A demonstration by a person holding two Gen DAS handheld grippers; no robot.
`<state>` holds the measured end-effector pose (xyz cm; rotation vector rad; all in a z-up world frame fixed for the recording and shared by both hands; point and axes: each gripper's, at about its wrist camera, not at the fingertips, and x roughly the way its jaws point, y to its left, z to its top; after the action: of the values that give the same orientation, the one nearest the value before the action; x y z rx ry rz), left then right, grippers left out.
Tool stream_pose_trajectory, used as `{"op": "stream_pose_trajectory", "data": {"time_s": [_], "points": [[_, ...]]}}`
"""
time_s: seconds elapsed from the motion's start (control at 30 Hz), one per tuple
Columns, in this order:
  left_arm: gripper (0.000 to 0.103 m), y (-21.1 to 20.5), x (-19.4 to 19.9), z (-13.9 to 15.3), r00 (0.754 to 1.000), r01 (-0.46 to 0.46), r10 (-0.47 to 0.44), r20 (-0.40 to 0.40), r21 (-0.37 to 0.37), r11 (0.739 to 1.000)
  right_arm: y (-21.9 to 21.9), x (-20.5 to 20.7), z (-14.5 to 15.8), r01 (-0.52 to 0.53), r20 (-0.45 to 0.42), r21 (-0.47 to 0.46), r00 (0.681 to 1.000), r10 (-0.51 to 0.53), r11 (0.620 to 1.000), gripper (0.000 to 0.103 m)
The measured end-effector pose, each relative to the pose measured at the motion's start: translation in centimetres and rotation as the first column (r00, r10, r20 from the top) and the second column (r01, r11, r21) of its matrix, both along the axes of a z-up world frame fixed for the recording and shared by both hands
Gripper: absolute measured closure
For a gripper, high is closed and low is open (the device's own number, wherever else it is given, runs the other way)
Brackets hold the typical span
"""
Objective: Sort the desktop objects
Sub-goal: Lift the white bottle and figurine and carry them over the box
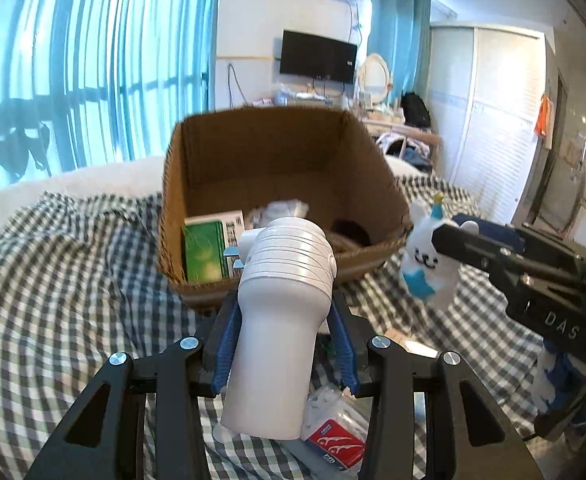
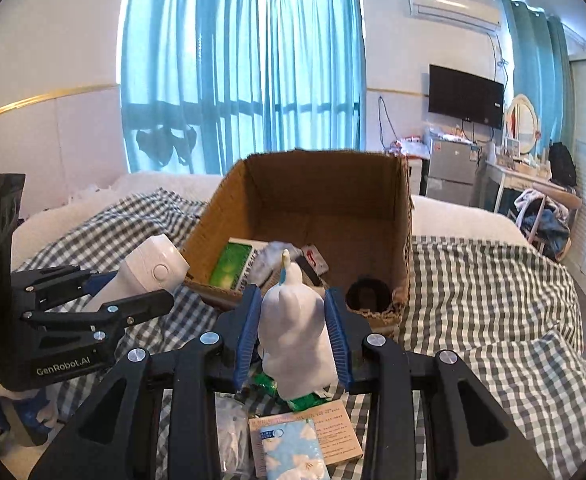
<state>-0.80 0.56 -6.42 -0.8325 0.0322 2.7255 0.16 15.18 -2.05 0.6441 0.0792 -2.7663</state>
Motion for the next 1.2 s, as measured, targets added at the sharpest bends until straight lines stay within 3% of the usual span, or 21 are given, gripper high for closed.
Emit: {"op": "stream_pose_trajectory", "data": {"time_s": [0.6, 1.2], "points": [[0.06, -2.1, 1.2, 6.8, 0.99, -0.042, 0.047, -0.135, 0.04, 0.998, 0.1, 1.7, 4.7, -0.025, -0.114, -0.012, 0.993, 0.024, 1.0, 0.071], [0.06, -4.0, -1.7, 12.8, 0.968, -0.075, 0.086, -0.237, 0.055, 0.996, 1.6, 1.4, 8.0, -0.004, -0.186, -0.039, 0.983, -0.003, 0.999, 0.071]]}}
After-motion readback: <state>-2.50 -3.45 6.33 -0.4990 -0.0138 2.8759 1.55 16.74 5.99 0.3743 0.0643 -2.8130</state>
